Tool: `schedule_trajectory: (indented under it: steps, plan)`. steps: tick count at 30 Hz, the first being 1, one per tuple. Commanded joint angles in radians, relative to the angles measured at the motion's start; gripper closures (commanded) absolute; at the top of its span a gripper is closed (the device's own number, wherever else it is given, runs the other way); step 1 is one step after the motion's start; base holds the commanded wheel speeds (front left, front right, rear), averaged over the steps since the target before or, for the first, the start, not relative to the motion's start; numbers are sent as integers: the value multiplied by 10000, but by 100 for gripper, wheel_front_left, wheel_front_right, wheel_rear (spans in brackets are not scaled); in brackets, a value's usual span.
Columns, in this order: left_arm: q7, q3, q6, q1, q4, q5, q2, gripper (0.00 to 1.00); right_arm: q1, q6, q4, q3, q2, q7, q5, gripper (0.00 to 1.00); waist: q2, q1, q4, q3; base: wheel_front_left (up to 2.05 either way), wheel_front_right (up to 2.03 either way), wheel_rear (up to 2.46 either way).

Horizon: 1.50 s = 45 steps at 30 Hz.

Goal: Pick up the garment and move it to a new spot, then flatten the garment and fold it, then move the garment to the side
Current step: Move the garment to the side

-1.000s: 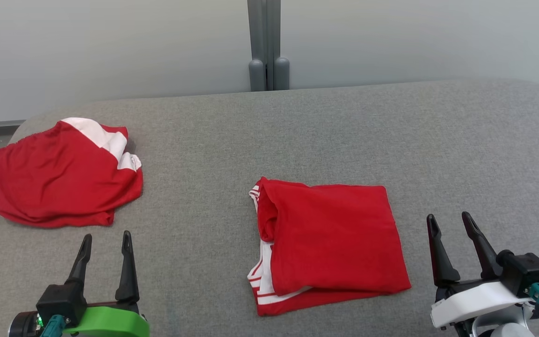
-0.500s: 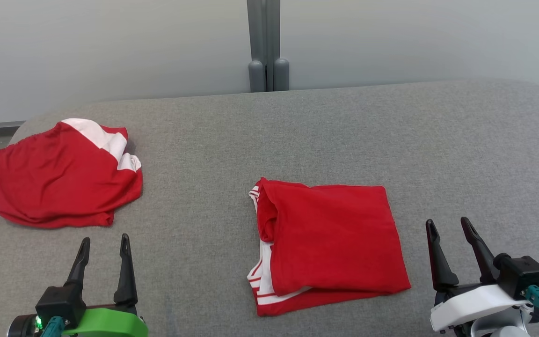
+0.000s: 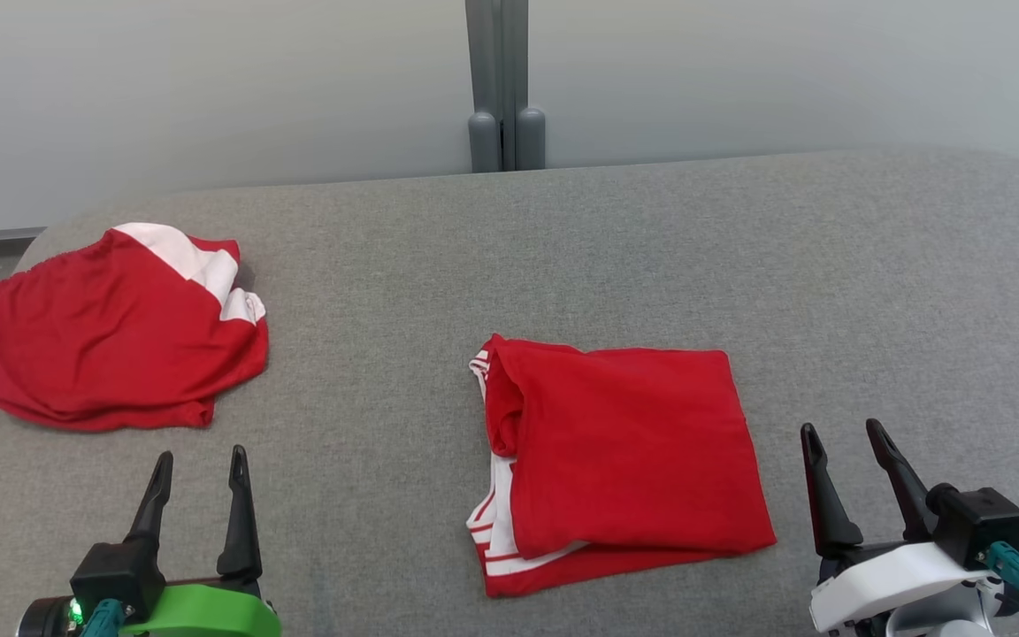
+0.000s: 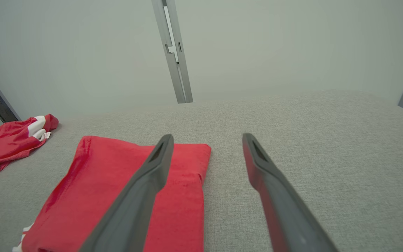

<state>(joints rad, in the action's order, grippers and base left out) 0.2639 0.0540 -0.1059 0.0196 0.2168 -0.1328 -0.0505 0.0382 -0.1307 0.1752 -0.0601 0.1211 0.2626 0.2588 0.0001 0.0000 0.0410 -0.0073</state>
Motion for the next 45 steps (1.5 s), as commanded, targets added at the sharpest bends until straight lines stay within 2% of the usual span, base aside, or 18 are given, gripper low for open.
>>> schedule_trajectory:
  steps: [1, 8, 18, 27, 39, 42, 43, 45]
  plan:
    - [3, -2, -41, 96, 19, -39, -51, 0, -32, 0, 33, -22, 24, 29, -79, 0, -1, 0, 9, 5, 0, 0, 0]
    - [3, -36, -43, 50, 45, -81, -44, 0, -435, 0, 279, -281, 24, 29, -98, 0, -1, 0, 74, 101, 0, 0, 0]
    - [3, -213, -16, -373, 29, -127, -29, 0, -2203, 0, 1240, -687, 285, -341, -366, 0, -1, 0, 337, 696, 0, 0, 0]
    - [3, -418, 17, -763, 119, -255, -15, 0, -3284, 0, 3126, -804, 335, -1058, -437, 0, -1, 0, 660, 1306, 0, 0, 0]
    - [3, -715, 150, -994, 211, -410, -10, 0, -3501, 0, 5581, -1001, 54, -957, 283, 0, -1, 0, 831, 1680, 0, 0, 0]
    - [3, -737, 164, -1044, 242, -434, -10, 0, -3594, -1, 5987, -1230, -26, -998, 606, 96, -1, 0, 828, 1747, 0, 0, 0]
    - [3, -740, 178, -1078, 255, -448, -10, 0, -3660, -1, 6086, -1311, -11, -960, 709, 100, -1, 0, 828, 1769, 0, 0, 0]
    - [3, -757, 191, -1149, 242, -496, -9, 0, -3908, 2, 6202, -1437, 60, -866, 824, 100, -1, 0, 813, 1826, 0, 0, 0]
